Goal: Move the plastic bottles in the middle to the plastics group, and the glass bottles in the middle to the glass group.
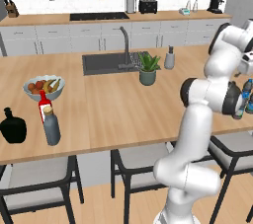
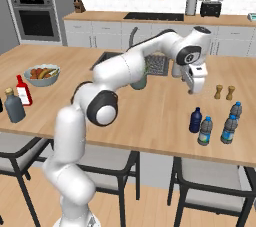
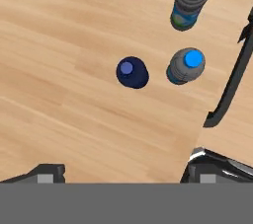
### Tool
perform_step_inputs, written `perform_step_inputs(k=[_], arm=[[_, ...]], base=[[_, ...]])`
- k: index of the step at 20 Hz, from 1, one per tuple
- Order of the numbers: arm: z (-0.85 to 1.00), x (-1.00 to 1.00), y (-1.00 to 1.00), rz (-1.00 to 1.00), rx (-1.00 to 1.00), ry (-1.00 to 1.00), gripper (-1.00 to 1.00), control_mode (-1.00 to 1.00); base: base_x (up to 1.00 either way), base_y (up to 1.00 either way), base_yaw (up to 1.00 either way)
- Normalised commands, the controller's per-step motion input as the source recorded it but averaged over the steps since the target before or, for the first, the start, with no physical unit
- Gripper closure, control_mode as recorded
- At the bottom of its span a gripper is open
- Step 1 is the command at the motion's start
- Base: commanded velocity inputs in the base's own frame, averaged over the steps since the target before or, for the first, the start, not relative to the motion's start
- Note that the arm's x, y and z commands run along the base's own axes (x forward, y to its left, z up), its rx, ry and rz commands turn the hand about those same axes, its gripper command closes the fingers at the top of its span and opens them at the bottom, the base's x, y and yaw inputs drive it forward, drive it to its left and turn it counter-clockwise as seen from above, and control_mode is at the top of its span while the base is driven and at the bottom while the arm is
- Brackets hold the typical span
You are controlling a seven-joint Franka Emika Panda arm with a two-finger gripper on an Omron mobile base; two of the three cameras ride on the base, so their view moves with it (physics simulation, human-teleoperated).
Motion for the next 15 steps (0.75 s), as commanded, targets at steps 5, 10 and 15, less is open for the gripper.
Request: perform_step_inputs(k=[5, 10, 15], arm=[[0.0, -0.45, 0.63, 0.03, -0.15, -0.25, -1.0, -1.0], [0.02, -0.54, 0.78, 0.1, -0.13, -0.11, -1.0, -1.0], [0.18, -0.67, 0.76, 0.17, -0.1, -0.02, -1.0, -1.0]], base=[[0.0, 0.0, 0.0], [0.0, 0.0, 0.0], [0.0, 0.0, 0.0]])
